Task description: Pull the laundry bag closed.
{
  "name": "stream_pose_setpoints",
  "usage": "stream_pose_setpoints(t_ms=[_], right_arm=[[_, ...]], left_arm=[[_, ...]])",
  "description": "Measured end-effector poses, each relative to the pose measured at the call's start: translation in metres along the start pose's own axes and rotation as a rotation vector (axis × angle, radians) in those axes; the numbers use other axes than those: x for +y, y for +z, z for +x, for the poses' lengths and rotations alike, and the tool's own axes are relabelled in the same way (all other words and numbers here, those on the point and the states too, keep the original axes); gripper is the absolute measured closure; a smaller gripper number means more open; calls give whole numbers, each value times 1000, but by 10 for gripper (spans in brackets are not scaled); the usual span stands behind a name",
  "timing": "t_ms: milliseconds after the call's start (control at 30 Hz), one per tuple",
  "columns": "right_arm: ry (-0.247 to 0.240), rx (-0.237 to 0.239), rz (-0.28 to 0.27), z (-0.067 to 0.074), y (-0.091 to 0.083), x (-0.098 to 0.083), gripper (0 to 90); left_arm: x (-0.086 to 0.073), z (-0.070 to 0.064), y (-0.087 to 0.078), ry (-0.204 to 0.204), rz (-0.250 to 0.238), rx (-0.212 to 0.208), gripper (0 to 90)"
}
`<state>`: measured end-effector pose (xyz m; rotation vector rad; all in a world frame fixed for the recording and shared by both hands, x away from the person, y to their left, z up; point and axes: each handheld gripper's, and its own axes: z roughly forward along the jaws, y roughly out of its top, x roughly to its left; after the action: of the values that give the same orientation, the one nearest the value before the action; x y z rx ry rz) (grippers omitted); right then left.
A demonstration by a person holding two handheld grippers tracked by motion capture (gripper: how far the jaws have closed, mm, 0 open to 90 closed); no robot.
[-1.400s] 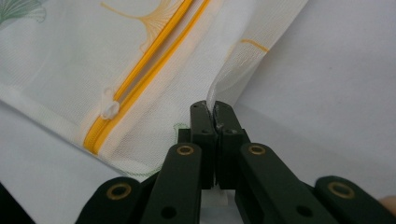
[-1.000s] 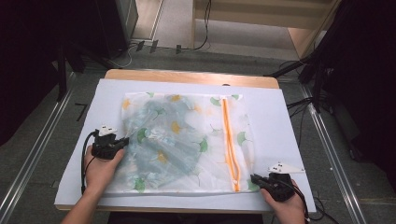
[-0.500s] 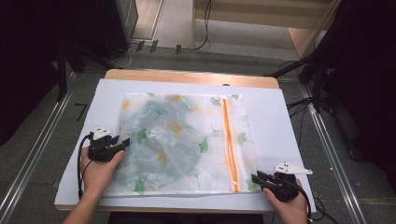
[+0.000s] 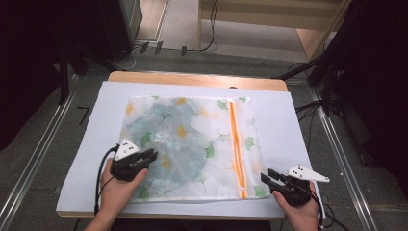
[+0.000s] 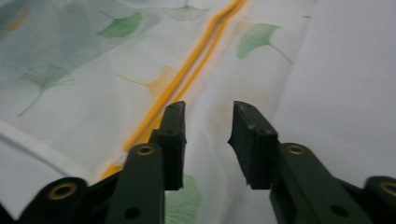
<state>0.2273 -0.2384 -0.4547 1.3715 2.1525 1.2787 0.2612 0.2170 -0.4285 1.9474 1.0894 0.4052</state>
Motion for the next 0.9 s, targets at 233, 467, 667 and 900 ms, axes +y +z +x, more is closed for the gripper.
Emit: stream_pose_setpoints(t_ms=[233, 467, 667, 900], right_arm=[[-57, 109, 46, 27, 15, 2, 792], [-83, 148, 97, 40, 26, 0, 810], [-79, 137, 125, 40, 35, -3, 762], [-93, 148, 158, 43, 43, -5, 720]], left_arm=[[3, -50, 34, 62, 63, -189, 900], [-1, -90, 61, 119, 138, -271, 900], [-6, -113, 79, 162, 182, -314, 900], [-12, -111, 85, 163, 200, -314, 900]])
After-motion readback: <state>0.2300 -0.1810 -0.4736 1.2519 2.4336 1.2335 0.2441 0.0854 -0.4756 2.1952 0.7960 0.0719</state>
